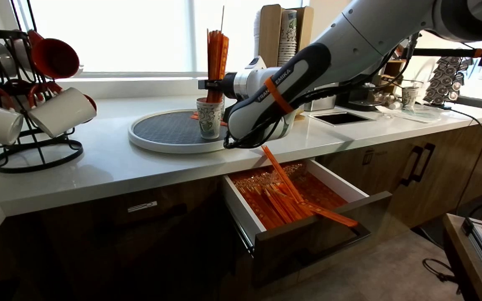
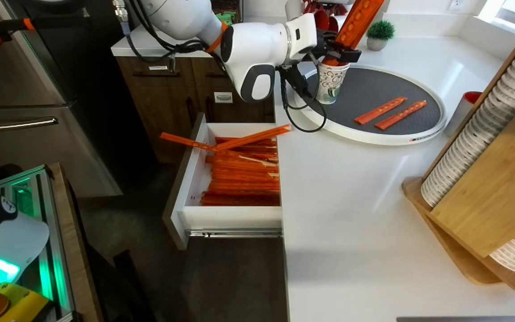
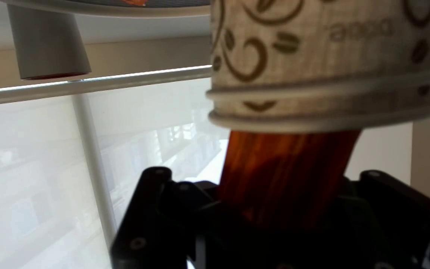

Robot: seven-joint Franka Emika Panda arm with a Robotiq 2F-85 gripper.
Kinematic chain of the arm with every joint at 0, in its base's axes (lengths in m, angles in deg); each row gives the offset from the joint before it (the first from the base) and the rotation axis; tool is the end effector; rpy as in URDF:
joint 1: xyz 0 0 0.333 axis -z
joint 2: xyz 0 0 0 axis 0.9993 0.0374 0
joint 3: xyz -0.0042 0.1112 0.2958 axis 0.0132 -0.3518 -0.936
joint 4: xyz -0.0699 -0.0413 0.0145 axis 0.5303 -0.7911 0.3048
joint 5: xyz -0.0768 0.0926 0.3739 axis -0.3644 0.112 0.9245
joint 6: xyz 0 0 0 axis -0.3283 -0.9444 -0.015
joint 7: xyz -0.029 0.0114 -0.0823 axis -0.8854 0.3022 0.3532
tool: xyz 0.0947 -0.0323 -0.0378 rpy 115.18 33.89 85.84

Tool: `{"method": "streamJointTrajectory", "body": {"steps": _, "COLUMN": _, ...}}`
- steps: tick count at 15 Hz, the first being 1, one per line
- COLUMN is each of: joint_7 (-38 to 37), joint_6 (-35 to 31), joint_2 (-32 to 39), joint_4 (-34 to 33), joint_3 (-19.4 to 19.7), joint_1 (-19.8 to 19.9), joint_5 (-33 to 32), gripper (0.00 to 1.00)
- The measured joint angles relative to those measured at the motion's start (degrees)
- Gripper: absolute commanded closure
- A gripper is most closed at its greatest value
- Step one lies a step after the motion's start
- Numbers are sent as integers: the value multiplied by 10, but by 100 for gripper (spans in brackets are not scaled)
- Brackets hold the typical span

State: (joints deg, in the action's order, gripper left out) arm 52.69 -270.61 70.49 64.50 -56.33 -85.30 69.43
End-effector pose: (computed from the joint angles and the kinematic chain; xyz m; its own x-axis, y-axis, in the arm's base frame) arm 0.7150 -0.0959 0.3157 0.0639 -0.1306 0.9894 -0.2659 -0.9578 -0.1092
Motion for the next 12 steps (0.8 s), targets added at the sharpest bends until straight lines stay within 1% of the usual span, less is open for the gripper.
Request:
{"method": "streamJointTrajectory", "body": {"steps": 4, "joint_7": 1, "joint_6": 0, "joint_2": 3, "joint_4": 4, "joint_3": 0, "joint_1": 0, "joint_5": 0, "gripper": 100}}
{"method": "streamJointTrajectory", "body": {"steps": 5, "joint_7": 1, "joint_6": 0, "joint_2": 3, "joint_4": 6, "joint_3": 0, "joint_1": 0, "joint_5": 0, "gripper": 75}}
{"method": "streamJointTrajectory", "body": {"steps": 6, "joint_7": 2, "joint_6": 0, "joint_2": 3, "joint_4": 9, "joint_3": 0, "joint_1": 0, "joint_5": 0, "gripper": 75}}
{"method": "streamJointTrajectory", "body": {"steps": 8, "joint_7": 2, "joint_6": 0, "joint_2": 3, "joint_4": 12, "joint_3": 0, "joint_1": 0, "joint_5": 0, "gripper": 60}}
{"method": "streamJointTrajectory", "body": {"steps": 12, "joint_7": 4, "joint_6": 0, "joint_2": 3, "joint_4": 13, "joint_3": 0, "joint_1": 0, "joint_5": -2, "gripper": 29}}
